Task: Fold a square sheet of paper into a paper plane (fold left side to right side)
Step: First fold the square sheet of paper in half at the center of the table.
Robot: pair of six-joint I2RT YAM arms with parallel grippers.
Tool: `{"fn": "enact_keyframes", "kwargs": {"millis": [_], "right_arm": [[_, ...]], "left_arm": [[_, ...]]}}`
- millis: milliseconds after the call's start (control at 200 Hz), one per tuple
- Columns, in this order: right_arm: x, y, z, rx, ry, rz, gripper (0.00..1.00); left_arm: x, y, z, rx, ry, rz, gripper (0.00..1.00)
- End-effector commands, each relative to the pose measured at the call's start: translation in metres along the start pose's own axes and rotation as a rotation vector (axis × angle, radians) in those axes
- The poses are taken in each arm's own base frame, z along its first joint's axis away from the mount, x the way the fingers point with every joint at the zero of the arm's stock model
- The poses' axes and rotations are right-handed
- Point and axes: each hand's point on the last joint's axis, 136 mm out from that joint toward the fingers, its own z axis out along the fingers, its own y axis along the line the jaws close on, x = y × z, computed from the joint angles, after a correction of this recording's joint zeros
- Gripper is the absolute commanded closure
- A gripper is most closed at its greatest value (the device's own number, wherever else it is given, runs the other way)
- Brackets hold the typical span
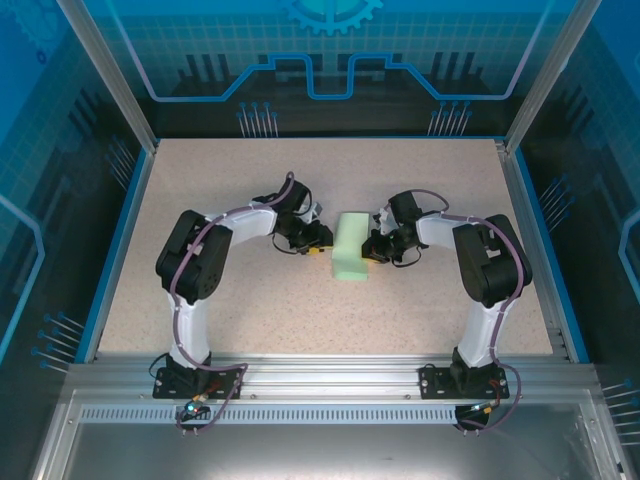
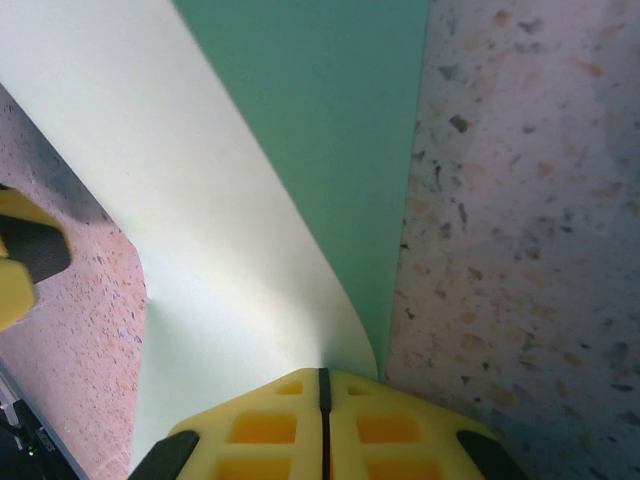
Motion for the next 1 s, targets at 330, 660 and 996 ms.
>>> {"fn": "enact_keyframes", "kwargs": {"millis": [330, 660, 996], "right_arm": [[0.035, -0.051, 0.010, 0.204, 0.104, 0.080, 0.92], [0.038, -0.054, 0.010, 0.221, 0.111, 0.082, 0.92], [0.039, -0.056, 0.010, 0.233, 0.119, 0.081, 0.92]], "left_arm": [[-0.010, -0.046, 0.030, 0.114, 0.047, 0.083, 0.67], [-0.020, -0.012, 0.054, -0.009, 0.049, 0.046, 0.67], [-0.022, 0.024, 0.044, -0.096, 0.035, -0.003, 0.66]]}}
